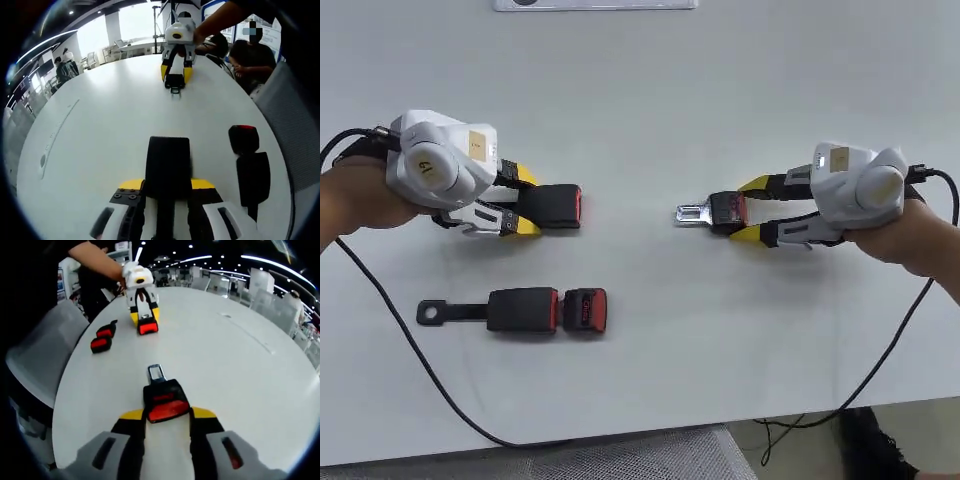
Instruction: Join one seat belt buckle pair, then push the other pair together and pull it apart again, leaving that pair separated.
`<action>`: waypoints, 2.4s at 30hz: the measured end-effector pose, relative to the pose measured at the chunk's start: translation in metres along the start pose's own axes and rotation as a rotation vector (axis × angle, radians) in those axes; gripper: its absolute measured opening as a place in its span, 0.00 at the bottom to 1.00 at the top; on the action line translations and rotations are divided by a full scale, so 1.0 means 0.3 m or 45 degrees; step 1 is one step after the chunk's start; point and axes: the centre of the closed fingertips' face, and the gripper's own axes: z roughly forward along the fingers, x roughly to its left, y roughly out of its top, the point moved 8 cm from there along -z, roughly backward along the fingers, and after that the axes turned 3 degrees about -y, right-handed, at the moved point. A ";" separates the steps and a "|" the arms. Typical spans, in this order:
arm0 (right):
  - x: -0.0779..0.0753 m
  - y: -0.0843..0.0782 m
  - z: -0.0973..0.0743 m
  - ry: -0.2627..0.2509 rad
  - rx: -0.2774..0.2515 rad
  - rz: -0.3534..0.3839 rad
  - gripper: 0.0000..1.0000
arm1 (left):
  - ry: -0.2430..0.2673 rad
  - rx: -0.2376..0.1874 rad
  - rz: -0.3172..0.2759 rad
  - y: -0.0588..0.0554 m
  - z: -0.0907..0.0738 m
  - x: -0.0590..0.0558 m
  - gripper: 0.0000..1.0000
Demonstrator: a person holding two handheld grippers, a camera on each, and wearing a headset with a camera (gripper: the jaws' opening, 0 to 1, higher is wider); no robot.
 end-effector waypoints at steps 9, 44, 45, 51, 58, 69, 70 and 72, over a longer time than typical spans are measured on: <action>-0.002 -0.002 0.009 -0.004 -0.068 0.045 0.33 | -0.018 -0.007 -0.010 -0.002 0.001 0.004 0.33; 0.065 0.104 0.147 -0.040 -0.221 0.107 0.33 | -0.035 0.038 -0.025 0.007 0.004 0.007 0.33; 0.069 0.110 0.155 -0.038 -0.226 0.107 0.33 | -0.035 0.039 -0.028 0.007 0.004 0.008 0.33; 0.073 0.135 0.179 -0.041 -0.248 0.127 0.32 | -0.036 0.040 -0.031 0.006 0.004 0.009 0.33; 0.086 0.167 0.218 -0.037 -0.281 0.133 0.32 | -0.038 0.045 -0.031 0.006 0.004 0.009 0.33; 0.115 0.217 0.275 -0.025 -0.318 0.136 0.32 | -0.041 0.052 -0.033 0.004 0.003 0.008 0.33; 0.114 0.216 0.277 -0.026 -0.315 0.136 0.32 | -0.041 0.052 -0.033 0.004 0.003 0.008 0.33; 0.119 0.224 0.282 -0.024 -0.316 0.121 0.32 | -0.042 0.053 -0.034 0.003 0.003 0.008 0.33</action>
